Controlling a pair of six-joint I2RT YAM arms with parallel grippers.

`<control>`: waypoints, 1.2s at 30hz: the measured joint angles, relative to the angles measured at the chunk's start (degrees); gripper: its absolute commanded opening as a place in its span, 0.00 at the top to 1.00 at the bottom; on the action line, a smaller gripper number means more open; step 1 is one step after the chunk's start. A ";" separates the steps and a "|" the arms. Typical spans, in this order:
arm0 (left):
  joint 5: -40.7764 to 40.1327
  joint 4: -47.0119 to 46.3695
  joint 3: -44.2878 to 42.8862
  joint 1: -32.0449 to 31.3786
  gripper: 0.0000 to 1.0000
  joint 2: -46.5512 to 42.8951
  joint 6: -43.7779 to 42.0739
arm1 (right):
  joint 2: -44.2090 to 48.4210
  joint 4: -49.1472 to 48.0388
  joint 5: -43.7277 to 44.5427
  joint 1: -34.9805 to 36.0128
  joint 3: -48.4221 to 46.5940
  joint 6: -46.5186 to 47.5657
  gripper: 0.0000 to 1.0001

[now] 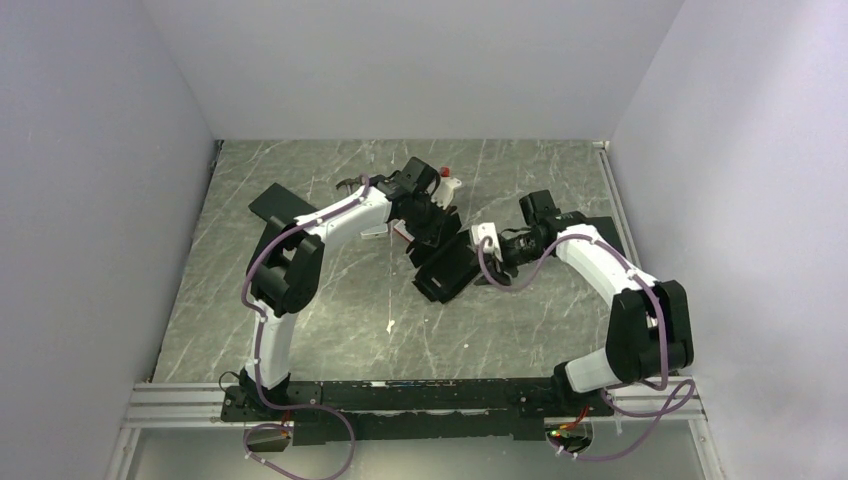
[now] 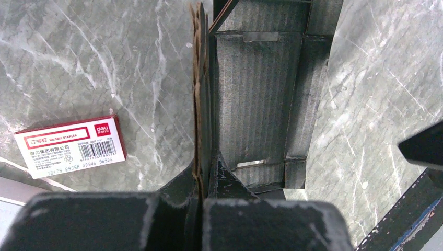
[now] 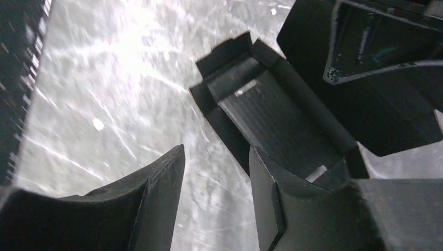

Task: Fold the paper box
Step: Fold the paper box at the center of the board.

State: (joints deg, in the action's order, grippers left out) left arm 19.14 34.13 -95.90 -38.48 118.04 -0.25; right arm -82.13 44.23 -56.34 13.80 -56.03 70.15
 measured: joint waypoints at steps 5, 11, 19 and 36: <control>0.52 0.07 -0.02 -0.22 1.00 0.00 -0.17 | -1.75 1.49 5.66 0.96 2.45 21.09 0.50; 1.03 0.39 -0.07 -0.46 1.00 0.00 -0.20 | -6.47 -2.49 13.46 4.57 2.95 30.42 0.50; 2.16 0.63 -0.15 -0.46 1.00 0.00 -0.20 | -9.90 -6.08 20.68 6.73 3.72 35.17 0.62; 3.58 0.66 -0.24 -0.48 1.00 0.00 -1.22 | -15.80 -1.03 21.51 7.61 -3.89 30.62 0.90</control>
State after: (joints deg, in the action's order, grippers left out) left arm 22.72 34.79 -96.14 -38.96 118.04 -1.48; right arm -97.93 43.20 -34.83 21.41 -59.92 100.77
